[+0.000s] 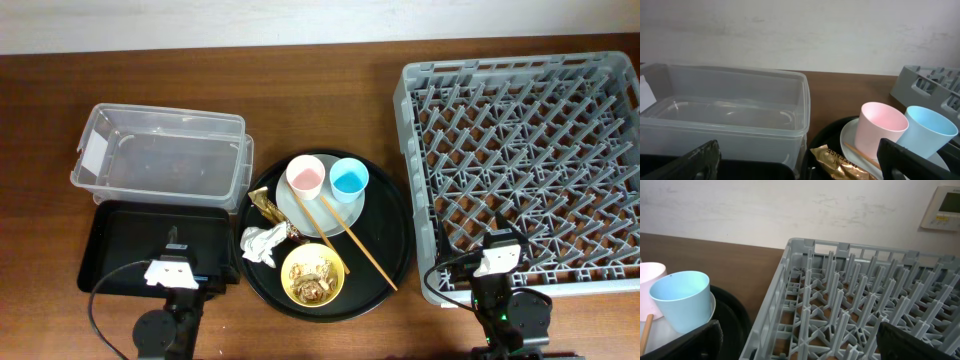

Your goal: Sort waste into correct bins and load items into the dishwasher rack

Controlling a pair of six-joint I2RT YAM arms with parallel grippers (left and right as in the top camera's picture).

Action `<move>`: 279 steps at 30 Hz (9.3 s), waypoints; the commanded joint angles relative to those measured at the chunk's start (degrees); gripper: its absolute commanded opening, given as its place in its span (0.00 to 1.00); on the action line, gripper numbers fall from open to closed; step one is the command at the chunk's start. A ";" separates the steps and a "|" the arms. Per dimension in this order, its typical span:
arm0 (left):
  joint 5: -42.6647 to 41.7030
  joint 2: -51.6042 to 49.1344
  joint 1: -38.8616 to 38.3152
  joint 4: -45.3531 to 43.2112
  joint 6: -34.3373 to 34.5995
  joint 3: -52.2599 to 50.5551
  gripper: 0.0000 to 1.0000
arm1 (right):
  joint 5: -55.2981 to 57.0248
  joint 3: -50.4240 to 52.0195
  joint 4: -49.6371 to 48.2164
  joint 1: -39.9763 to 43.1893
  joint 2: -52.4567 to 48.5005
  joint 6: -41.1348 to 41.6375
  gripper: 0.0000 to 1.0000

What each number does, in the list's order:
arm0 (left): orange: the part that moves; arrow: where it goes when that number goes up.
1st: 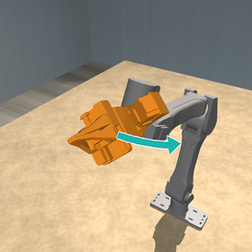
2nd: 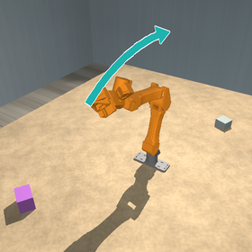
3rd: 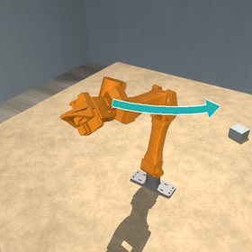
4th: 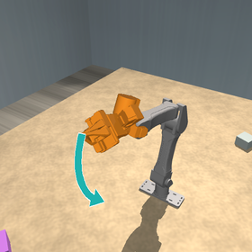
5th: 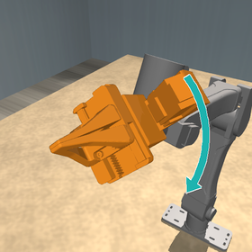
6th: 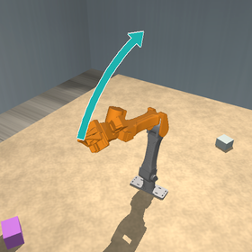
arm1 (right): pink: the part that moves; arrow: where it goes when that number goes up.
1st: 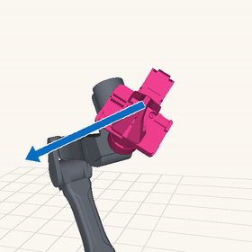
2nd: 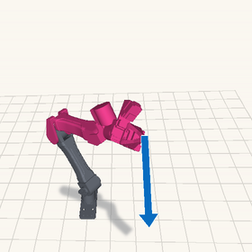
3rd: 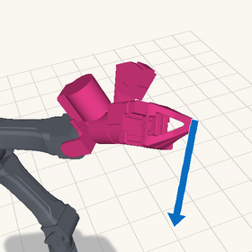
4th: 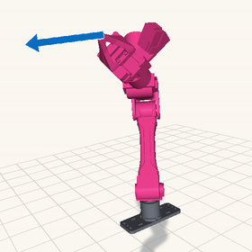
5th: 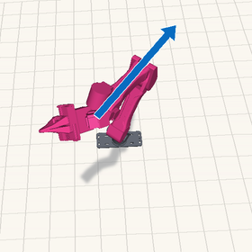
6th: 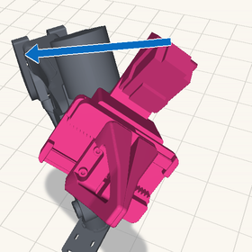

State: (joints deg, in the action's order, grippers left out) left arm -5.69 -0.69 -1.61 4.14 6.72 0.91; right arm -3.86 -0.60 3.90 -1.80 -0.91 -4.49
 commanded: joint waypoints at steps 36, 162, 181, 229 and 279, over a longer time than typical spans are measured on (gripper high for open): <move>0.61 0.28 -0.11 0.02 -0.33 -0.42 0.99 | 0.48 0.28 0.26 0.37 0.17 0.42 0.99; -1.62 -85.50 -17.46 52.85 26.95 67.78 0.40 | 0.50 0.28 0.26 0.37 0.17 0.42 0.99; 9.62 -96.54 -27.87 32.83 37.66 56.33 0.40 | 0.48 0.28 0.26 0.37 0.17 0.42 0.99; 20.11 -74.71 5.92 59.58 40.74 58.51 0.02 | 0.50 0.28 0.26 0.37 0.17 0.42 0.99; 10.88 -60.76 10.78 37.48 36.50 46.27 0.01 | 0.50 0.28 0.26 0.37 0.17 0.42 0.99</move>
State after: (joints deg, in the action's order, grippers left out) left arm 6.42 -66.30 8.93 39.55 47.55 41.98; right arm -3.86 -0.60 3.90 -1.78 -1.02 -4.51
